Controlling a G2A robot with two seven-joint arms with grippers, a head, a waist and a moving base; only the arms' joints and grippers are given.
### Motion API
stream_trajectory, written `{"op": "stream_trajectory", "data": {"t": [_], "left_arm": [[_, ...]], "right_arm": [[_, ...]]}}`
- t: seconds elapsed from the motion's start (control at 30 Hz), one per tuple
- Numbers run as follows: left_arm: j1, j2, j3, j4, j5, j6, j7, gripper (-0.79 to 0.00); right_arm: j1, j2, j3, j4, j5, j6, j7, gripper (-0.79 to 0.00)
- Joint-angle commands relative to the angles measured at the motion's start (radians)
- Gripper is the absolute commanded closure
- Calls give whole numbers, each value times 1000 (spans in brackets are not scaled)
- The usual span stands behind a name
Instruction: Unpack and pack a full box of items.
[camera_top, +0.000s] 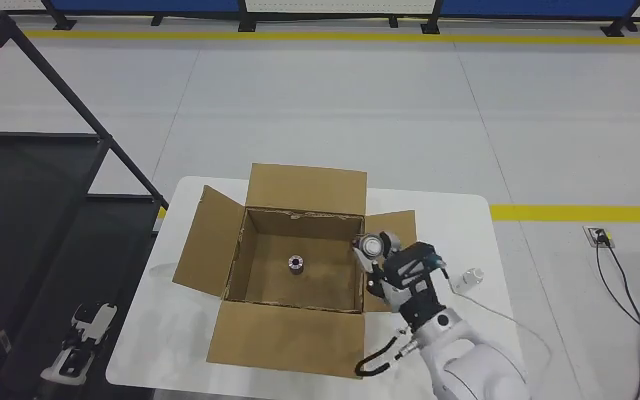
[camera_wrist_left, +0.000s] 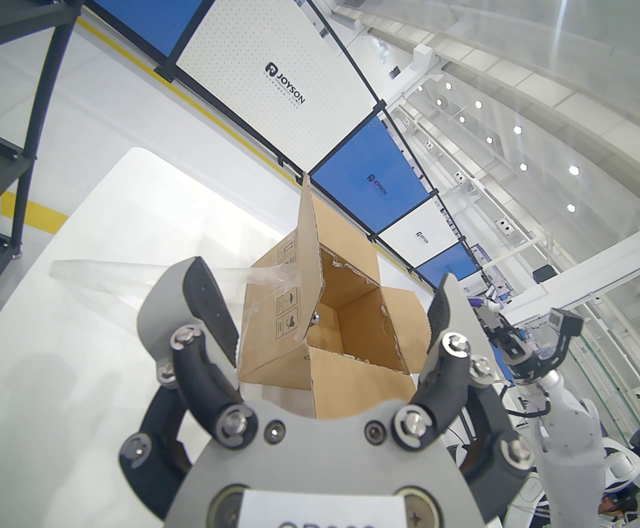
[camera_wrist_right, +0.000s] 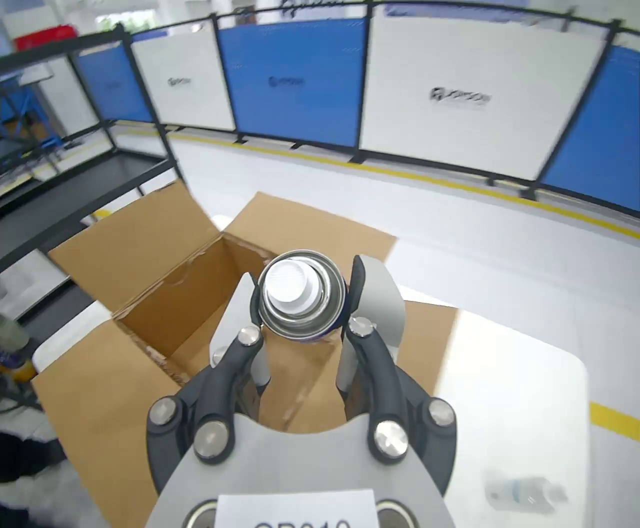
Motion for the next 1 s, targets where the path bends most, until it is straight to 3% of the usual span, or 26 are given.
{"op": "stream_trajectory", "data": {"t": [0.0, 0.2, 0.4, 0.47, 0.73, 0.83, 0.93, 0.97], "left_arm": [[0, 0, 0, 0, 0, 0, 0, -785], [0, 0, 0, 0, 0, 0, 0, -785], [0, 0, 0, 0, 0, 0, 0, -785], [0, 0, 0, 0, 0, 0, 0, -785], [0, 0, 0, 0, 0, 0, 0, -785], [0, 0, 0, 0, 0, 0, 0, -785], [0, 0, 0, 0, 0, 0, 0, -785], [0, 0, 0, 0, 0, 0, 0, -785]], "right_arm": [[146, -13, -67, 130, 24, 15, 100, 0], [386, -63, -222, 475, 47, 155, 150, 0], [536, -109, -296, 780, 104, 230, 112, 0], [553, -124, -310, 836, 173, 217, 84, 0], [608, -154, -339, 997, 202, 221, 46, 0], [616, -161, -334, 1023, 223, 220, 40, -225], [619, -163, -328, 1032, 224, 215, 40, -388], [618, -163, -327, 1030, 223, 215, 41, -536]]}}
